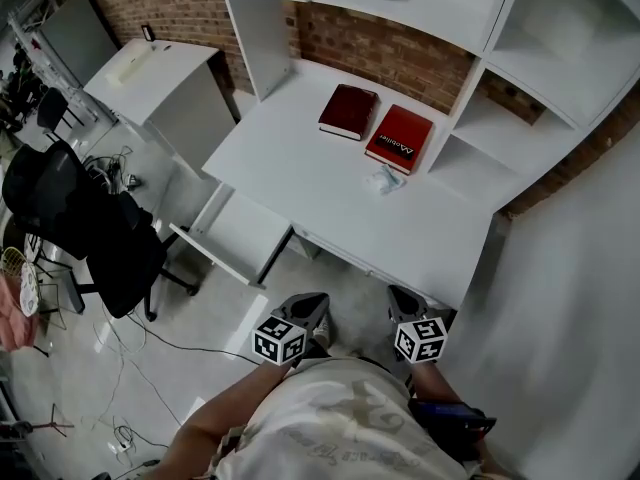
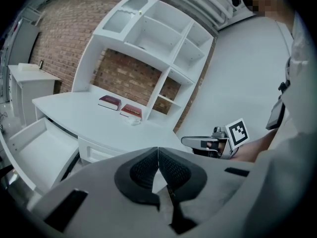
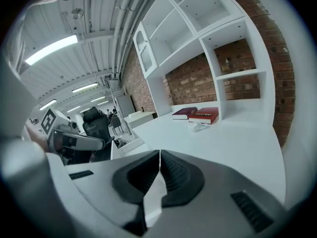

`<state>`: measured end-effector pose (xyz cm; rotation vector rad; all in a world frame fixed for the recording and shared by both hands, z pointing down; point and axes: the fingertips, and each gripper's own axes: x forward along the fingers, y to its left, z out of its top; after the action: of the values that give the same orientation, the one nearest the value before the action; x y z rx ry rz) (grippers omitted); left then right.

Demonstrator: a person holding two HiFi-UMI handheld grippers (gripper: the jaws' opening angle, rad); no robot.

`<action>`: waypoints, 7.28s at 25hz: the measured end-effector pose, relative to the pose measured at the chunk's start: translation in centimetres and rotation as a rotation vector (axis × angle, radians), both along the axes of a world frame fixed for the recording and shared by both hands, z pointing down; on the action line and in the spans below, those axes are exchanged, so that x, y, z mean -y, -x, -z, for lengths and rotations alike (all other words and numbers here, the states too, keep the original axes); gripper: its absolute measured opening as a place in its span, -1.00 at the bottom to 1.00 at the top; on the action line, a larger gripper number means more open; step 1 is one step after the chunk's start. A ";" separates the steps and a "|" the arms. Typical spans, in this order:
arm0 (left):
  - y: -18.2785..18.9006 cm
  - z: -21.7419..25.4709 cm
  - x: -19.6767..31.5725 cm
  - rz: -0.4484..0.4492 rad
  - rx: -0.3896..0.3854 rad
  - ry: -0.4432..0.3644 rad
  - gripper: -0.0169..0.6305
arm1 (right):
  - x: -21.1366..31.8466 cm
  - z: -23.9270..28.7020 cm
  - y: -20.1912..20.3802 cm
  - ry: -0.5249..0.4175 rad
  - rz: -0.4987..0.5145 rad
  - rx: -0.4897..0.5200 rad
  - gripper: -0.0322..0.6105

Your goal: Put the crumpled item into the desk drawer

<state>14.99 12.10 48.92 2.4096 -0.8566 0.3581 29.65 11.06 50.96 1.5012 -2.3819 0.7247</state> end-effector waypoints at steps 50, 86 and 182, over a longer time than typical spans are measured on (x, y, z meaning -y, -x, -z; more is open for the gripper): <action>6.7 1.8 17.5 -0.023 -0.070 -0.064 -0.88 | 15.5 0.5 3.7 0.014 -0.087 -0.106 -0.82; 4.7 -1.1 24.4 -0.104 -0.016 -0.002 -0.88 | 24.9 -4.6 0.3 0.140 -0.118 -0.142 -0.34; 14.8 -0.9 21.1 0.211 -0.004 0.004 -0.88 | 34.5 -5.9 2.8 0.173 0.094 -0.374 -0.20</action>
<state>0.23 -8.95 49.82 2.2877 -1.0949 0.2731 26.90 -23.42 56.88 1.3118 -2.0400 0.5546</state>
